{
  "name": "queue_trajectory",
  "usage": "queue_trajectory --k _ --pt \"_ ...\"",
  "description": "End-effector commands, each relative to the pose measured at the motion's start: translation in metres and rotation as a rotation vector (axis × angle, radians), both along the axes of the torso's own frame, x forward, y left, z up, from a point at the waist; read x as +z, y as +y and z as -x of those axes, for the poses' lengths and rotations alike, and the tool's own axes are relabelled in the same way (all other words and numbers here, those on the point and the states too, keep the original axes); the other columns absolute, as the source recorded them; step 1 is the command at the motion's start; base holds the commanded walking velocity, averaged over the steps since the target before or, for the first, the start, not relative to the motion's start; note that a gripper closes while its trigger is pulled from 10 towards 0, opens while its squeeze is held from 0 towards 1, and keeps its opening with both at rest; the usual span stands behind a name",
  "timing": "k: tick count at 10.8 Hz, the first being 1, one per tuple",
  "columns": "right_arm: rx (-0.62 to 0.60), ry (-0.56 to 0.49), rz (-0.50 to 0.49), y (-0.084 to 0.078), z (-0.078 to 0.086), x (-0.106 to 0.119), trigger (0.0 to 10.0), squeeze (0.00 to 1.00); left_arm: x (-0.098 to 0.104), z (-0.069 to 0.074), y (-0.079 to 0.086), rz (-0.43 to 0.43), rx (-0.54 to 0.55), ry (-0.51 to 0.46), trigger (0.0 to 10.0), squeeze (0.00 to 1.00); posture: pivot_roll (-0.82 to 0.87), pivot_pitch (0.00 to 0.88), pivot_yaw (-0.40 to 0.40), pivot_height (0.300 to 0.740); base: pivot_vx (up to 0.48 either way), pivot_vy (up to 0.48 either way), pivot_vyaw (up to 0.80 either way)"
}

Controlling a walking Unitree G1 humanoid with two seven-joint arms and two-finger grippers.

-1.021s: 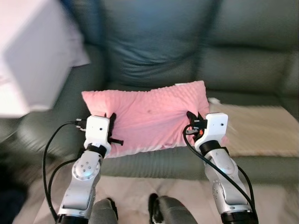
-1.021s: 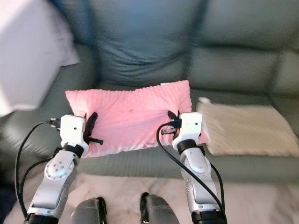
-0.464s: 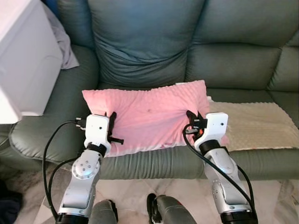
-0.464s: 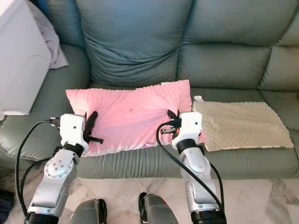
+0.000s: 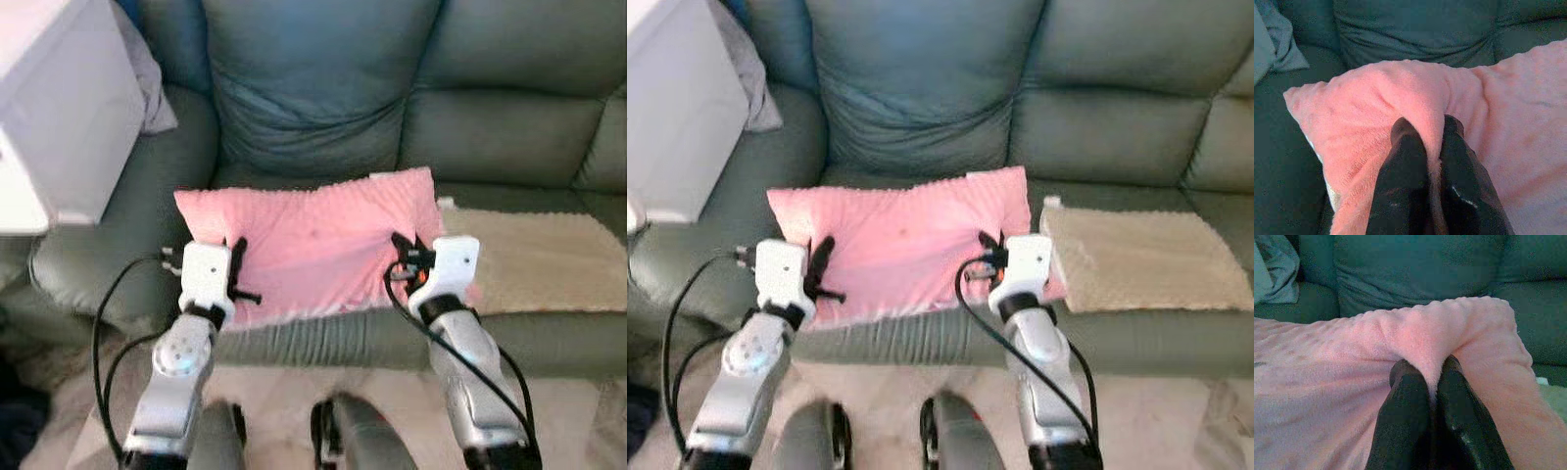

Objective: Move the pillow to the sofa

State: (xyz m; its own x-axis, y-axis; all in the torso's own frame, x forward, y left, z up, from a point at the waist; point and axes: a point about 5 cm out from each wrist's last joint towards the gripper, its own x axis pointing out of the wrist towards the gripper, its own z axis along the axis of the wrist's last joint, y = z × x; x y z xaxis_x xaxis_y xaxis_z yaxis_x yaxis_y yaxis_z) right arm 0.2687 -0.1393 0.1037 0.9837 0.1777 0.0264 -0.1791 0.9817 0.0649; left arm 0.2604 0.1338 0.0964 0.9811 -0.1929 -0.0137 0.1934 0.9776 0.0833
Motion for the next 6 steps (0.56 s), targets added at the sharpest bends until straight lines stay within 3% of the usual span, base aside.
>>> queue_trajectory --k 1,6 --pt "0.003 -0.020 -0.004 -0.0002 -0.0001 0.0040 10.0 0.00 0.0027 0.0016 -0.0030 0.013 -0.018 -0.015 10.0 0.00 -0.04 0.172 -0.065 0.636 0.000 0.000 0.00" --pt "-0.003 -0.021 -0.002 -0.0001 -0.0011 0.0037 10.0 0.00 0.0065 0.0038 -0.0099 0.033 -0.088 -0.030 10.0 0.00 -0.04 0.175 -0.062 0.636 0.000 0.000 0.00"
